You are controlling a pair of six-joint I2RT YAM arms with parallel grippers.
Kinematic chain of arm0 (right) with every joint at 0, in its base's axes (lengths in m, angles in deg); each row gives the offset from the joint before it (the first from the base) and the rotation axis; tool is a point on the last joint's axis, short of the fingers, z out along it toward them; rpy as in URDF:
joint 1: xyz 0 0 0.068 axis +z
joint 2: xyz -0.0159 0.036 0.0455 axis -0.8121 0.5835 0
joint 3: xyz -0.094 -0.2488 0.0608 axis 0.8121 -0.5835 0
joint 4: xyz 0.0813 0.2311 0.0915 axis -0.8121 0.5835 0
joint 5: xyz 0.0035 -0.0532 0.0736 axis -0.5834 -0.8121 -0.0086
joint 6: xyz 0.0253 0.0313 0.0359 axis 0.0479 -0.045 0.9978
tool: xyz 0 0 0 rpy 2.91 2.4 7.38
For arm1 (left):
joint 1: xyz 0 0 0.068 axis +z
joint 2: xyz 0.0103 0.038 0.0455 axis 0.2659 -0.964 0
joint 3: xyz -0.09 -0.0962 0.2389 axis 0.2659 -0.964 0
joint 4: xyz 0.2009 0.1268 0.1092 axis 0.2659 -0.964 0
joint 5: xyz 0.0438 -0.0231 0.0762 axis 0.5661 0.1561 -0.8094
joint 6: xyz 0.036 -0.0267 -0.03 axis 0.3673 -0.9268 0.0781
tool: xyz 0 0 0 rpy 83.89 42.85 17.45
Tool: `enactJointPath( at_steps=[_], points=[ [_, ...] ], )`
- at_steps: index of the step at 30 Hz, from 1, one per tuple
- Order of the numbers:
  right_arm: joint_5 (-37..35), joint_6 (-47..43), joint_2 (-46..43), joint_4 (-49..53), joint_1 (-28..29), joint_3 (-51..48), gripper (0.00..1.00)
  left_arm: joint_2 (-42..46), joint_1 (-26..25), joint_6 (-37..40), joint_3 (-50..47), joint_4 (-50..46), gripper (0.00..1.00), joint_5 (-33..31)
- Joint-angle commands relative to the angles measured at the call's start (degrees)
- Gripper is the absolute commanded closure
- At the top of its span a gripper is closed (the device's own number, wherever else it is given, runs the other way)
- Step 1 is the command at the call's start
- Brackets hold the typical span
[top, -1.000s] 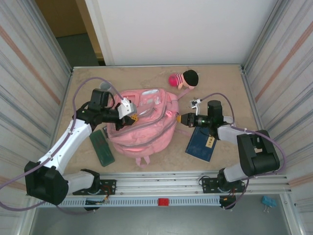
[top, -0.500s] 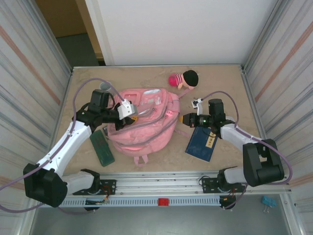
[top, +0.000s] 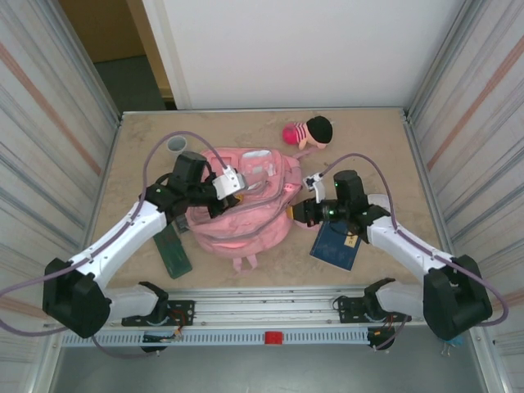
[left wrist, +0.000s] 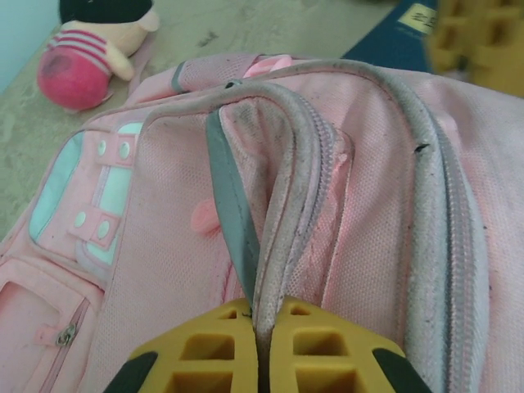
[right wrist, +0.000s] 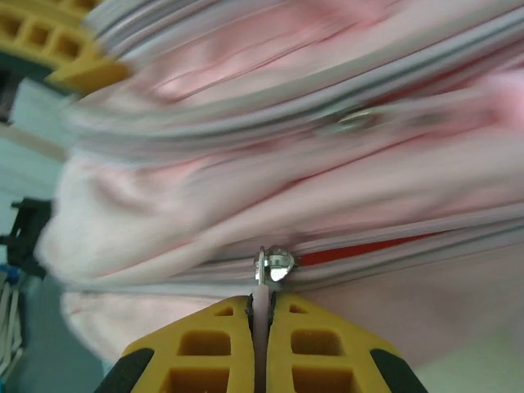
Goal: Pack books, pencil case, and school supplies into a backpack
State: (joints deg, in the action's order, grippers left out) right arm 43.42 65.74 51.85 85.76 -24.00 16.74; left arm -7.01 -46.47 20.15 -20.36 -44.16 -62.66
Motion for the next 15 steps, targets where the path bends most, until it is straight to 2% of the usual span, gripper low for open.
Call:
enactJointPath(
  at_steps=[1, 4, 7, 8, 11, 13, 15],
  points=[
    [-2.7, -1.7, -3.5, 5.0, 6.7, 4.1, 1.0, -1.3, -1.5, -7.4, 2.1, 7.8, 1.0, -10.7],
    [-6.6, -0.1, -4.6, 7.4, 13.6, 5.5, 1.0, -2.4, -2.0, -9.0, 3.0, 8.2, 1.0, -11.8],
    [-11.5, 2.6, -4.6, 7.3, 19.6, 6.2, 1.0, -2.6, -2.0, -10.5, 2.8, 10.0, 1.0, -9.6],
    [-13.6, 3.7, -4.4, 7.4, 21.1, 6.3, 0.9, -2.5, -2.0, -10.6, 2.7, 10.7, 1.0, -8.3],
    [-18.5, 8.5, -6.0, 8.1, 21.2, 5.6, 0.47, -1.7, -1.9, -9.0, 1.8, 12.1, 1.0, -3.0],
    [-22.1, 13.7, -9.8, 7.7, 18.3, 3.9, 0.33, -0.7, -2.0, -7.1, 0.8, 12.9, 1.0, 0.7],
    [-21.9, 23.0, -13.9, 4.3, 12.9, 0.5, 0.21, 0.1, -1.8, -4.9, -0.4, 13.6, 1.0, 3.9]
  ],
)
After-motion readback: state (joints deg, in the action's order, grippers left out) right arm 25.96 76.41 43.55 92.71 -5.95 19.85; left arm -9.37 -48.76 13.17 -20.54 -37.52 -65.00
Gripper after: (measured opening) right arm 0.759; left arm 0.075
